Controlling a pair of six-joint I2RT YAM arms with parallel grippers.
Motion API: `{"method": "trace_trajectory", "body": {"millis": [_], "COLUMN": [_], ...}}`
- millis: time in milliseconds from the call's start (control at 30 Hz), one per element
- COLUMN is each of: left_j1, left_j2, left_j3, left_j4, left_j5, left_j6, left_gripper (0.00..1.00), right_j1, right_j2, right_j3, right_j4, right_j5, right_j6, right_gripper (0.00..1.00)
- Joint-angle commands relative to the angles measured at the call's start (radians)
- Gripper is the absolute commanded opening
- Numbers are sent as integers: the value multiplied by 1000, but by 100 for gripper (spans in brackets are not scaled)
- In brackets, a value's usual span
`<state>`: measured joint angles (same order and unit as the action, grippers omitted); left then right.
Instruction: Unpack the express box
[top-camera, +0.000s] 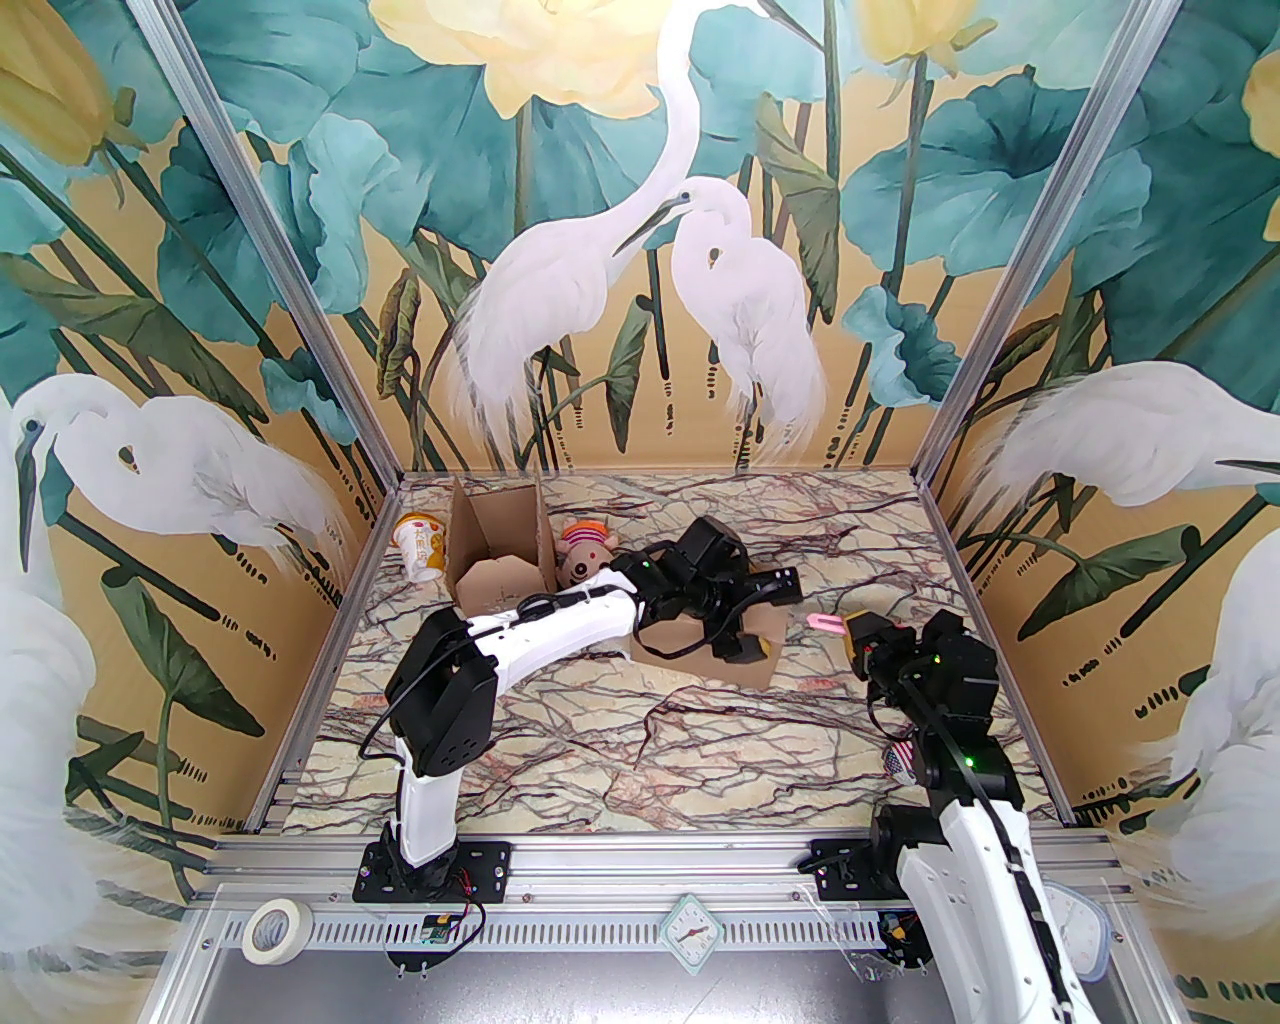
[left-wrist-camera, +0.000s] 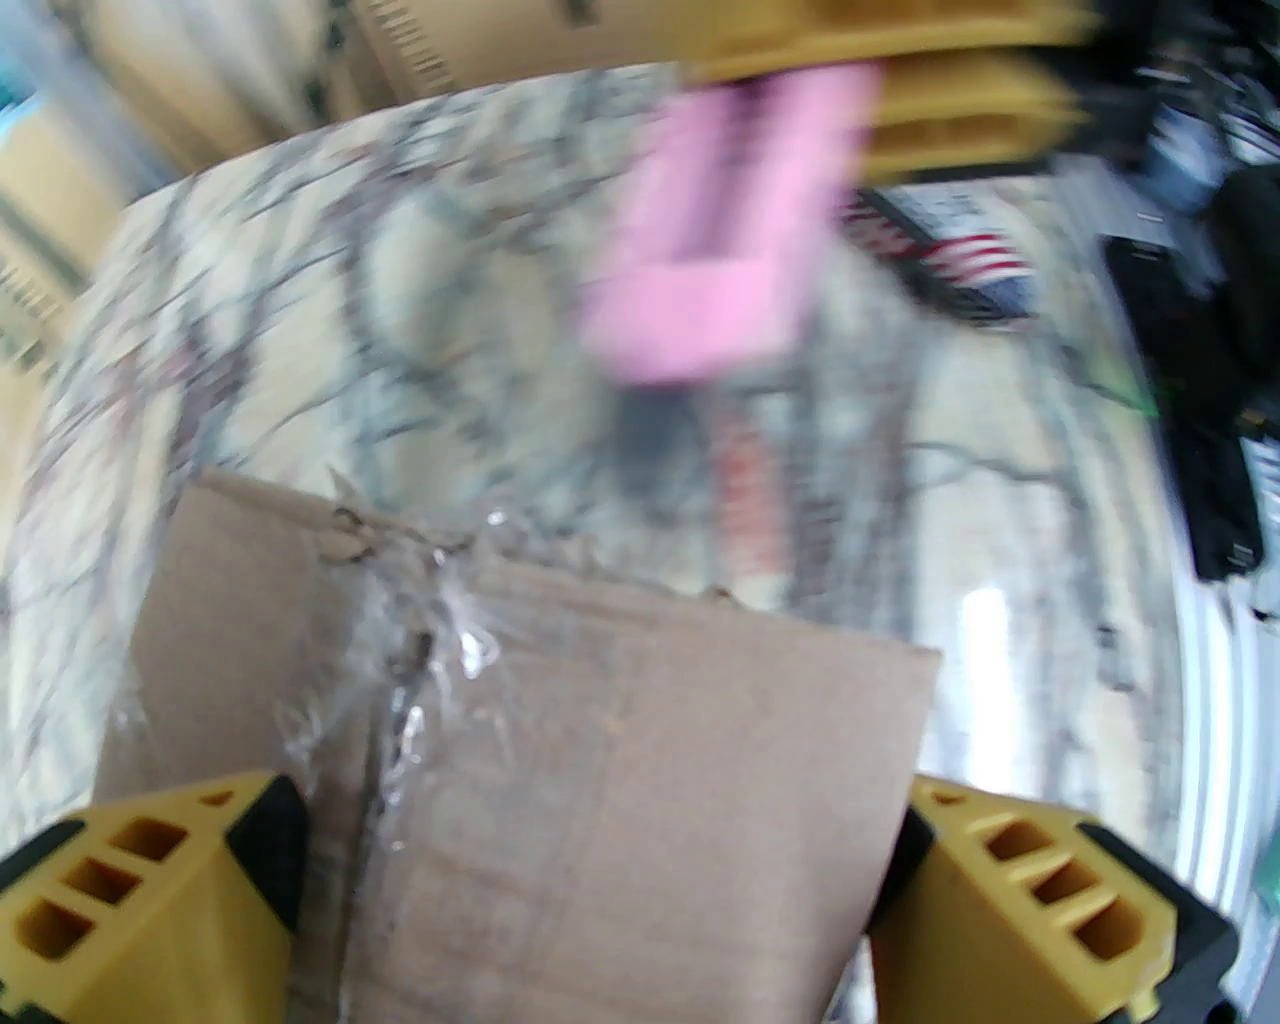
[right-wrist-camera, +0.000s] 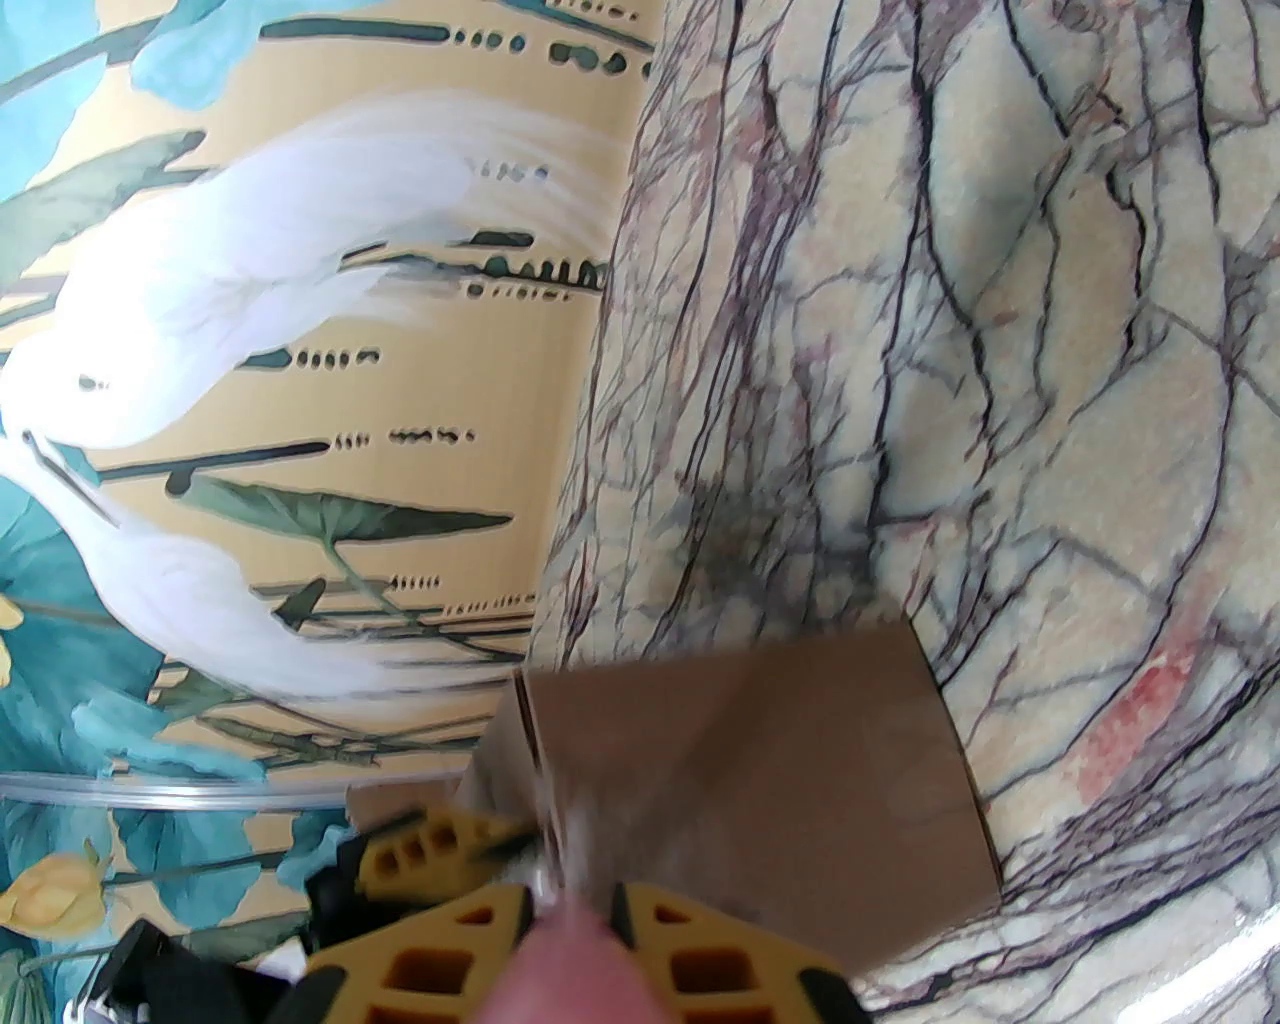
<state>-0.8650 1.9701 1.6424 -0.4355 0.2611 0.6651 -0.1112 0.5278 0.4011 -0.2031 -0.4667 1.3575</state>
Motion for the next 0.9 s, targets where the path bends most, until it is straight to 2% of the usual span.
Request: {"method": "trace_trajectory", "body": {"millis": [0,233,367,533,767,867], "left_j1": [58,55,55,55,55,55], "left_j2": [39,-15,-69,-123,-129,-133], "left_j3": [-41,-102,-165,-226,-216,-210], "left_j4": [-80,-32,-1,49,16,6], "left_j5": [-188,-87,38,174,246,261], "left_j6": [-43,1,34,56,70,74], "left_gripper": [94,93,92,92,92,92], "right_j1": [2,1,1,0,2,2], "right_j2": [-23,-5,74,226,357,373], "right_j3": [33,36,39,76,154,163], "right_j4": [-21,-2,100,276,411,399], "right_j5": [-58,-30,-25,-79,-201,-200], "right_j6": [-12,-36,-48,-69,-120,-147], "right_gripper": [0,0,0,0,0,0]}}
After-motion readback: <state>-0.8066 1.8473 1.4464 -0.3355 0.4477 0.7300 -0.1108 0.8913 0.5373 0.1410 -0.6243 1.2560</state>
